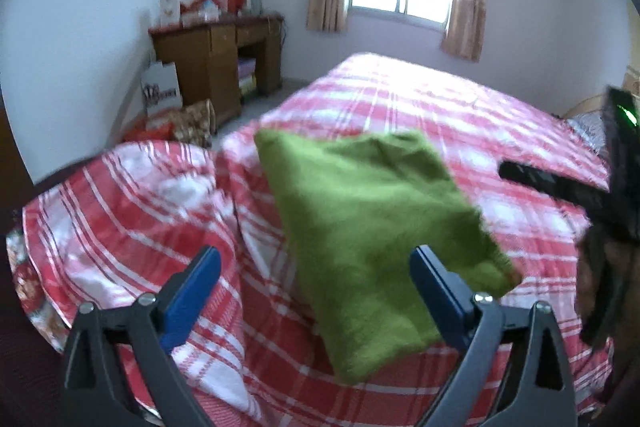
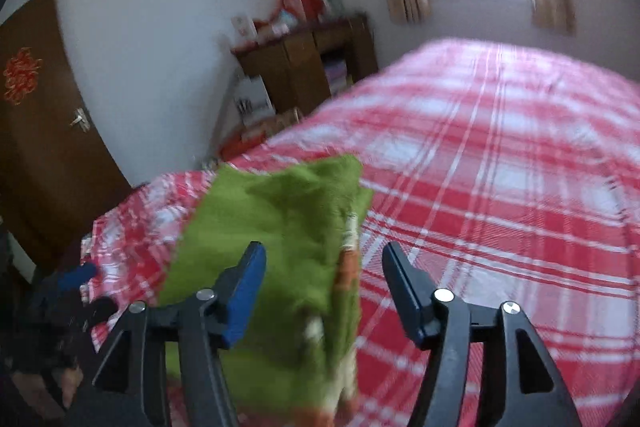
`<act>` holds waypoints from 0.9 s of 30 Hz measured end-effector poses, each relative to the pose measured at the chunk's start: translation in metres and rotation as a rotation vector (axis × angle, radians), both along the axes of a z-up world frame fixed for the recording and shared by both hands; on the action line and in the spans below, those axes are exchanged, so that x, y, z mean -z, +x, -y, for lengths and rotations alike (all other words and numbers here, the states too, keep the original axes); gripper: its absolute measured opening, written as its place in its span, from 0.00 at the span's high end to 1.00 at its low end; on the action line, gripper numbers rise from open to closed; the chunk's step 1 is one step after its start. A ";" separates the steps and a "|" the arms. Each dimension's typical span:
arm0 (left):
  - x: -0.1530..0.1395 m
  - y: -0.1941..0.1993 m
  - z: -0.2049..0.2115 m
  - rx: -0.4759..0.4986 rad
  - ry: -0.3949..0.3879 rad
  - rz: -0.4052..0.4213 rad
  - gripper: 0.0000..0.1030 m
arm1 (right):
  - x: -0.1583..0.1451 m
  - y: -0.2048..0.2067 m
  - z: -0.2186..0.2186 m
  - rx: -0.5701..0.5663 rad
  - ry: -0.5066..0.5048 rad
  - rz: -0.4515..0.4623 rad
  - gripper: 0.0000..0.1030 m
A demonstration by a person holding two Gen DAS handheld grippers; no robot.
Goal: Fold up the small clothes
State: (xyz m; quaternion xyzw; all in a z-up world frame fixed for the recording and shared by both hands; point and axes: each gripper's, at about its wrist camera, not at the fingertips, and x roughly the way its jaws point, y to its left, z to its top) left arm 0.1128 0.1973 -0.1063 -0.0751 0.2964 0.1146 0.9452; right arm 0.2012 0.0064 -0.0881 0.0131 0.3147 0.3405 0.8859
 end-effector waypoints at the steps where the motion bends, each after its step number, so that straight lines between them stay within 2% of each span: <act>1: -0.010 -0.005 0.003 -0.001 0.011 0.026 0.05 | -0.006 -0.009 0.004 0.003 0.003 0.020 0.39; 5: -0.032 -0.015 0.005 0.006 0.024 0.098 0.01 | -0.029 -0.049 0.010 -0.002 -0.006 0.095 0.38; 12: -0.056 -0.028 0.010 0.010 0.057 0.172 0.01 | -0.052 -0.079 0.019 -0.016 0.005 0.156 0.37; 27: -0.052 -0.030 0.011 0.007 0.051 0.166 0.00 | -0.059 -0.094 0.024 -0.011 0.020 0.184 0.37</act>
